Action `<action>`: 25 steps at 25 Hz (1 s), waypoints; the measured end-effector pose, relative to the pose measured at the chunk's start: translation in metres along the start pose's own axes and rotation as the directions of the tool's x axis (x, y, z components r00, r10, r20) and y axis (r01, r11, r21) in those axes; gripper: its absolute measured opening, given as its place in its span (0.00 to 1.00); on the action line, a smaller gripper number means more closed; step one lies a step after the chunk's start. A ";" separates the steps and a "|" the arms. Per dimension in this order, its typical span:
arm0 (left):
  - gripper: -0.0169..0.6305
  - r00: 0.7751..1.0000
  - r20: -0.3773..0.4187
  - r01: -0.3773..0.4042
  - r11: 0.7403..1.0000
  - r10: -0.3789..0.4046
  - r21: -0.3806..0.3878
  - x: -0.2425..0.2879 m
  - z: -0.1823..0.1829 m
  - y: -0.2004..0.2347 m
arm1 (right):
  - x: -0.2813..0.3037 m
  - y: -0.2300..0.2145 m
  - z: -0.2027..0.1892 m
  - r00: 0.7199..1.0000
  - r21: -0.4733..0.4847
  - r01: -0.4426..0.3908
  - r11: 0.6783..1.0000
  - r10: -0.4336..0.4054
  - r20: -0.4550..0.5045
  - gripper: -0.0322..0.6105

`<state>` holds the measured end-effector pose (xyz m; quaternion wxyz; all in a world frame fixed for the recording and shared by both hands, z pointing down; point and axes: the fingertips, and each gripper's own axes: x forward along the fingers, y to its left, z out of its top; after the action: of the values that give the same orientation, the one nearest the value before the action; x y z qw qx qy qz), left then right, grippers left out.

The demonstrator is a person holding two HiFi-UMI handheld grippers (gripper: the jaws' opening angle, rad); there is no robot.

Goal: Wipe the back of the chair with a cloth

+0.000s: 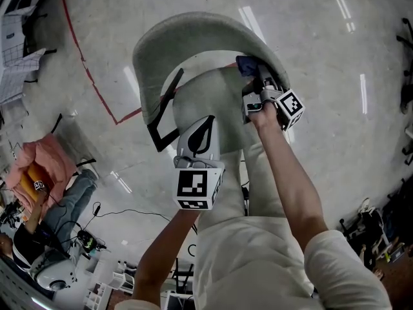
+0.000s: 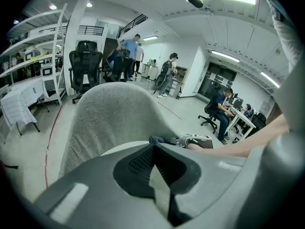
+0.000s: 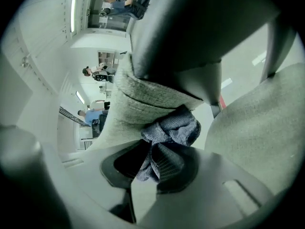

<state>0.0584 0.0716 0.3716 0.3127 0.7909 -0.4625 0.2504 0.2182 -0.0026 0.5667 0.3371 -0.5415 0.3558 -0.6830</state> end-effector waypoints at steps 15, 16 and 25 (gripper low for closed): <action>0.03 0.999 0.034 -0.002 1.000 0.001 0.026 -0.020 0.015 -0.008 | -0.026 0.046 -0.010 0.996 -0.042 -0.084 0.996 0.083 -0.029 0.19; 0.03 0.999 0.036 -0.003 1.000 0.002 0.027 -0.022 0.016 -0.009 | -0.027 0.050 -0.011 0.995 -0.039 -0.093 0.995 0.092 -0.029 0.19; 0.03 0.997 0.068 -0.022 0.999 0.020 0.033 -0.055 0.019 -0.012 | -0.036 0.089 -0.024 0.985 -0.079 -0.155 0.985 0.148 -0.088 0.19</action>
<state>0.0468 0.0939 0.3175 0.2809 0.7991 -0.4769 0.2346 0.2084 -0.0149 0.4693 0.3497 -0.4986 0.4384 -0.6610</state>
